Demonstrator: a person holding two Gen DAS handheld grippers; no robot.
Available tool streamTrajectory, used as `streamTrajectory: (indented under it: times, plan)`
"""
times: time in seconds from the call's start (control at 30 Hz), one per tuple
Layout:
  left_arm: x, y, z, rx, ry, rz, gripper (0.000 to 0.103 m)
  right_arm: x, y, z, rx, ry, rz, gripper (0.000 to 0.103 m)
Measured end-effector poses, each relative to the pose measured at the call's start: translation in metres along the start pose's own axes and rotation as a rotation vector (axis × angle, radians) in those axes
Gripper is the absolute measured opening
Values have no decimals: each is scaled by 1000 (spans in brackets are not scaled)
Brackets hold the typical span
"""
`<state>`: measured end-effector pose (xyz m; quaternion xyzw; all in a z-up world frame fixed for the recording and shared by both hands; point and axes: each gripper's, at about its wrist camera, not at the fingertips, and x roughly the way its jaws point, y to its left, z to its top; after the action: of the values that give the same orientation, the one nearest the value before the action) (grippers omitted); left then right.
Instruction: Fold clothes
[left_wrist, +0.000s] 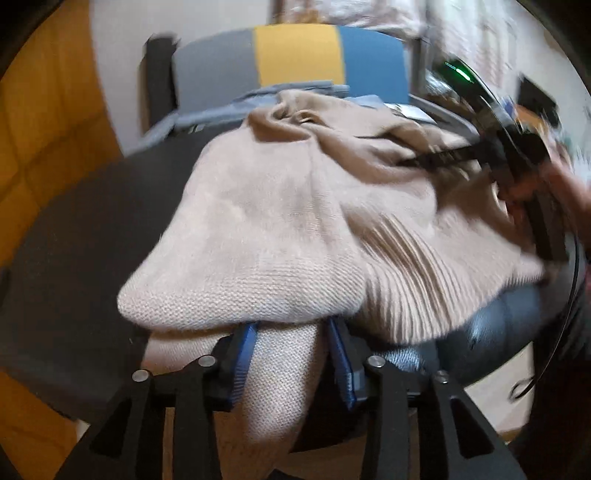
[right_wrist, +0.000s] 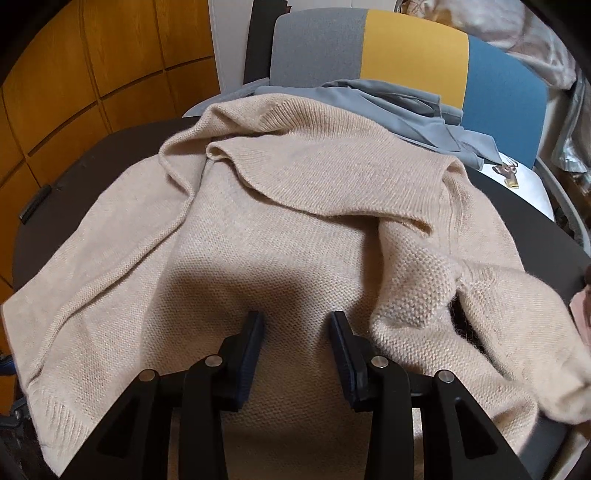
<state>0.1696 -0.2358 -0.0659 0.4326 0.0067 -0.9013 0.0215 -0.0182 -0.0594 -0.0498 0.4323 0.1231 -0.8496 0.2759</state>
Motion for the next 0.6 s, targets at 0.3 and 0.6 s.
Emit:
streamTrajectory:
  times: [0.3,0.6]
  plan:
    - [-27,26,27,-64,-74,-9,6,3,-3,1,2,-5,3,39]
    - [-34,122,97,-244,-140,25,6,2,-2,0,8,-15,4,39]
